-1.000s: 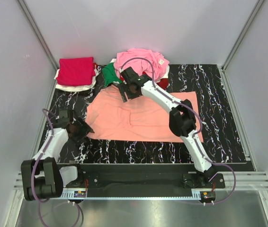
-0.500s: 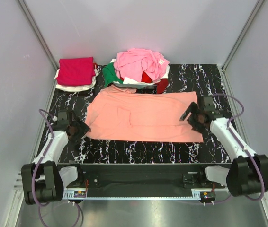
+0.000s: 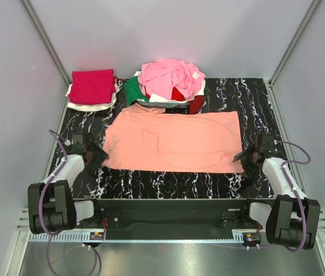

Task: Fold and stack the t-shirts

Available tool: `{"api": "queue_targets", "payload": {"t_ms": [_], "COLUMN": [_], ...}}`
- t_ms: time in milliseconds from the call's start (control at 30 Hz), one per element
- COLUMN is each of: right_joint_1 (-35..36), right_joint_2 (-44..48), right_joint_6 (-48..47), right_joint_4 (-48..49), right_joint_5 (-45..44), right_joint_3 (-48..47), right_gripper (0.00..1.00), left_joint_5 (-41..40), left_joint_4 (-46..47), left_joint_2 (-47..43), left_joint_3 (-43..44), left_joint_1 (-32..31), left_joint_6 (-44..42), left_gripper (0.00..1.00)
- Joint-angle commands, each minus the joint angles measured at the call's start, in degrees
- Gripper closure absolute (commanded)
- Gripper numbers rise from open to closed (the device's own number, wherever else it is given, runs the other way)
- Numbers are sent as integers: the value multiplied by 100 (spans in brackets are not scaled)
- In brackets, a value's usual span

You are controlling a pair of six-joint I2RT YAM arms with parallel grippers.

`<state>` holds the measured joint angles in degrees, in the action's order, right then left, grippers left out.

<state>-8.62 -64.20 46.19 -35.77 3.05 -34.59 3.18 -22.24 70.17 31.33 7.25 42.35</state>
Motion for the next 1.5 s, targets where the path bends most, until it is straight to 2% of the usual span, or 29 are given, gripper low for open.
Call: {"api": "queue_targets", "payload": {"t_ms": [0,200,233,300,333,367,400,433,533,567,800,1300,1433,1467], "right_joint_1": [-104,-227,-262,-280,-289,-298,-298,-315,-333,-342,-403,-447,-447,-447], "right_joint_2": [163,-241,-433,-714,-777,-830,-926,-945,-770,-656,565,2227,2482,2526], "right_joint_6": [284,294,215,162,83,48,30,-57,-137,-128,21,381,329,320], "right_joint_4": [192,650,781,887,974,1054,1133,1186,1082,968,-490,-2090,-2461,-2513], "right_joint_5": [-226,-279,-261,-156,-16,55,108,265,389,337,-234,-155,-235,-226], "right_joint_3": [285,400,374,313,321,321,321,321,242,199,-469,-478,-602,-602], "right_gripper": [32,45,55,67,79,84,89,100,100,100,100,100,99,91], "left_joint_5": [-45,-2,7,51,77,112,121,130,157,113,86,394,367,420], "left_joint_4": [352,378,396,457,492,545,554,554,370,126,-1256,-3514,-4199,-4279], "left_joint_2": [41,128,154,198,199,207,173,164,-64,-169,-1741,-3474,-3729,-3904], "left_joint_3": [22,84,84,84,66,66,66,92,189,267,409,769,857,840], "left_joint_1": [49,66,75,75,75,84,84,75,75,84,84,84,75,67], "left_joint_6": [11,-34,-34,-16,-16,-16,-16,-16,-7,1,387,380,283,291], "left_gripper": [44,47,47,49,51,55,59,71,98,100,100,98,89,83]}}
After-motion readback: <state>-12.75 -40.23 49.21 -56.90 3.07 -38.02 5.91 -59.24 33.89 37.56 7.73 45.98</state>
